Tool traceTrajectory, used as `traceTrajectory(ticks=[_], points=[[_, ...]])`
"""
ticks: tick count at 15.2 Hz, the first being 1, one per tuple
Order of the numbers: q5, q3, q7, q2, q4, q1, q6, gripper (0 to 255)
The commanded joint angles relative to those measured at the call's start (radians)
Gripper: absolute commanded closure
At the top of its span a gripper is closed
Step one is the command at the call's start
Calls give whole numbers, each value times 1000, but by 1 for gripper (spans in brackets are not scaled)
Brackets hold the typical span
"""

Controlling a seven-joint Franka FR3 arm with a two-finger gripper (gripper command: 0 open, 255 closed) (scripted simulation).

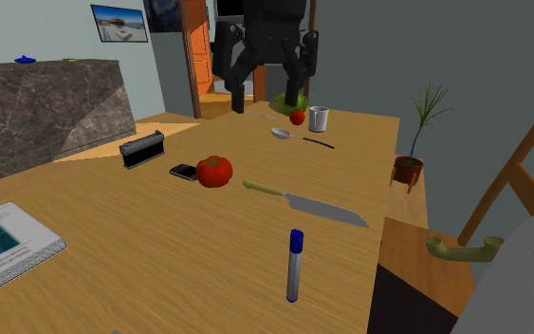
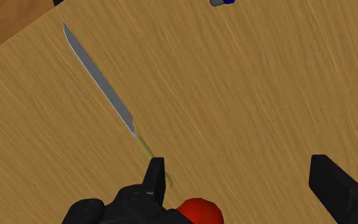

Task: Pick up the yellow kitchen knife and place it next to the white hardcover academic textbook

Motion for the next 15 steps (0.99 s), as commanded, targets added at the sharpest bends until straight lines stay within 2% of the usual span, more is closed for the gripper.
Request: traceTrajectory(ticks=[1, 8, 15], points=[[0, 0, 0, 0, 0, 0, 0, 0], [-71, -112, -234, 49, -155, 5, 165, 0], [-141, -229, -466, 189, -240, 3, 356, 0]])
